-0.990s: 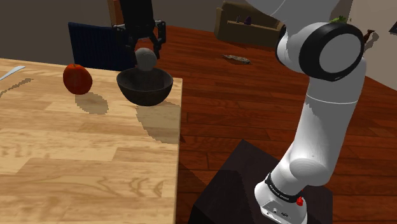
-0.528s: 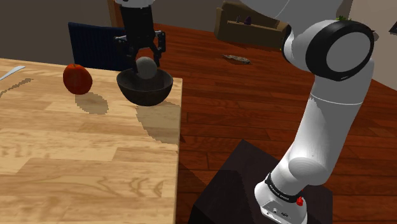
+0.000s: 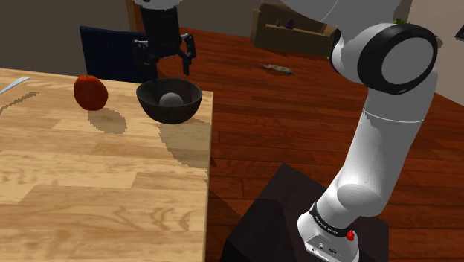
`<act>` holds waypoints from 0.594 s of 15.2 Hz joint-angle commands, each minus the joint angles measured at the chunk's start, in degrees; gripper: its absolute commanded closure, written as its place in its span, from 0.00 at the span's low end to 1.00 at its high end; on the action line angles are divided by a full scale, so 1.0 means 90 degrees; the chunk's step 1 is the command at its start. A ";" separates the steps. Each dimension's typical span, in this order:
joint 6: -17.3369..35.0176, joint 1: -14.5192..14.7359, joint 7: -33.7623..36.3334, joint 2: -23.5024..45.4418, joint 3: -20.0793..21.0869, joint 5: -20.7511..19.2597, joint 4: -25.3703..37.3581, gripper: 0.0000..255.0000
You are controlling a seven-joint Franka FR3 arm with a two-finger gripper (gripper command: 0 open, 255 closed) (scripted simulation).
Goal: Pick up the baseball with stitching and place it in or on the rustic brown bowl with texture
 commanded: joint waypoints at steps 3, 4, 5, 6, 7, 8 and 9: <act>-0.0300 0.0120 0.0031 0.0171 0.0015 -0.0106 0.0443 0.00; -0.0624 0.0269 0.0061 0.0371 0.0027 -0.0235 0.0939 0.00; -0.0981 0.0460 0.0087 0.0612 0.0030 -0.0394 0.1508 0.00; -0.1298 0.0658 0.0099 0.0842 0.0021 -0.0551 0.2037 0.00; -0.1298 0.0662 0.0097 0.0842 0.0015 -0.0549 0.2038 0.00; -0.1298 0.0664 0.0097 0.0841 0.0012 -0.0548 0.2038 0.00; -0.1297 0.0663 0.0097 0.0840 0.0011 -0.0546 0.2036 0.00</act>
